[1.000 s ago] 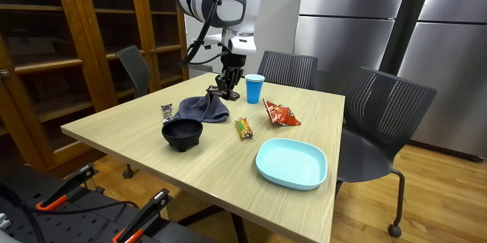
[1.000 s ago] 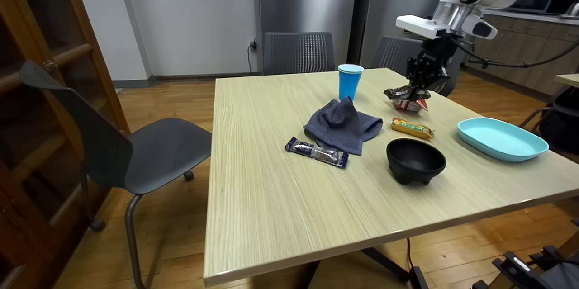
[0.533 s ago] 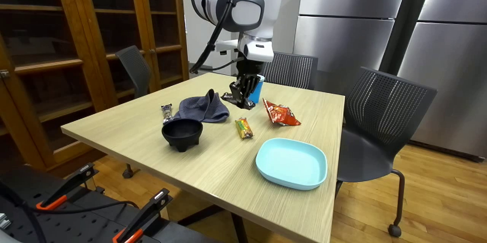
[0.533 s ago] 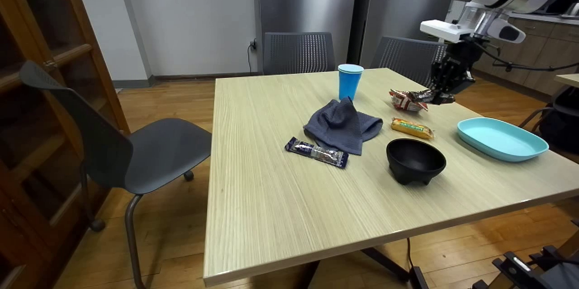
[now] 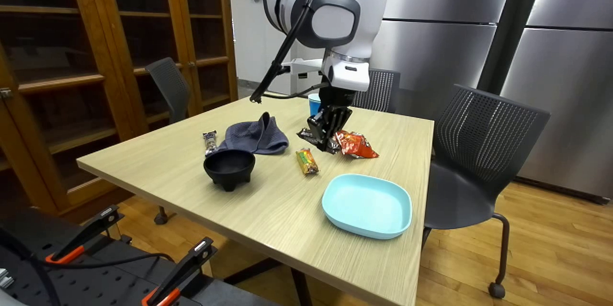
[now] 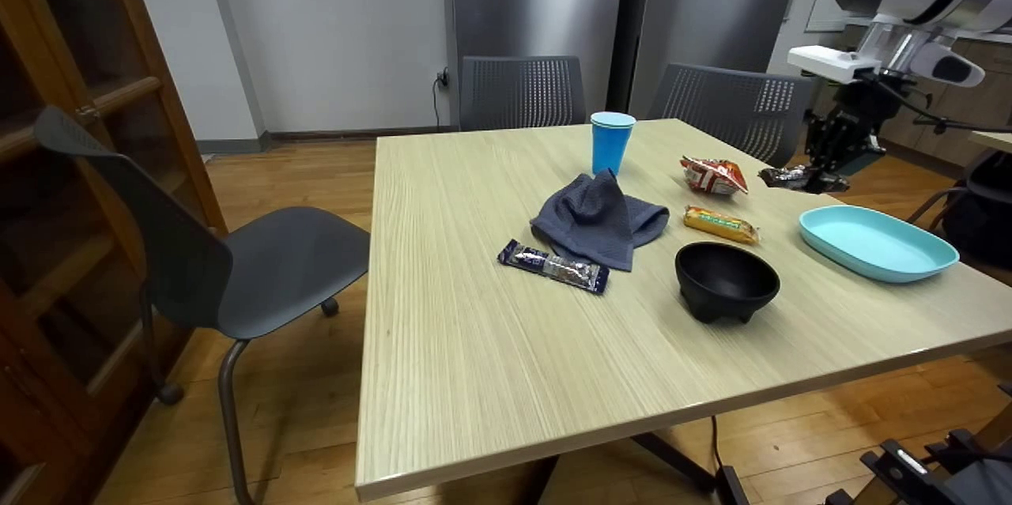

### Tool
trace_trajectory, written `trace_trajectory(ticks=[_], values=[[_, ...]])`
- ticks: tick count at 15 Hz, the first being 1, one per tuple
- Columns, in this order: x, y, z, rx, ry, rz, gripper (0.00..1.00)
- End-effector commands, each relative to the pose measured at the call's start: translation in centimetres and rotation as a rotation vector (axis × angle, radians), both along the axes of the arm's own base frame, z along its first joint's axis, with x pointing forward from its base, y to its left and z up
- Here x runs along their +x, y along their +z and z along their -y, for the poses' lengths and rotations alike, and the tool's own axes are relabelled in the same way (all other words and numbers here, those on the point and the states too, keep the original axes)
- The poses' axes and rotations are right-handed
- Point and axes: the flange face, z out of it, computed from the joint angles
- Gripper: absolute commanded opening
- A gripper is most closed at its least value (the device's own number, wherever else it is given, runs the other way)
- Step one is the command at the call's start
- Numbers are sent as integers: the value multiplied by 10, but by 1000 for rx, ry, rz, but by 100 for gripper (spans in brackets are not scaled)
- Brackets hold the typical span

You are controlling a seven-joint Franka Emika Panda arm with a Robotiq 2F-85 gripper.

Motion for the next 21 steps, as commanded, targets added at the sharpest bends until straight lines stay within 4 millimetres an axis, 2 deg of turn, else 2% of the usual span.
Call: trace_trajectory(ticks=[1,4,9,14,21], values=[[-18,4,22,30,-93,11,3],[-31,1,42,27,-158,-6,3],[-45,2,61,-37,-248,-74,3],[-42,5,67,-100,-319,-114,3],[-39,-13,72,-87,-395,-138,3]])
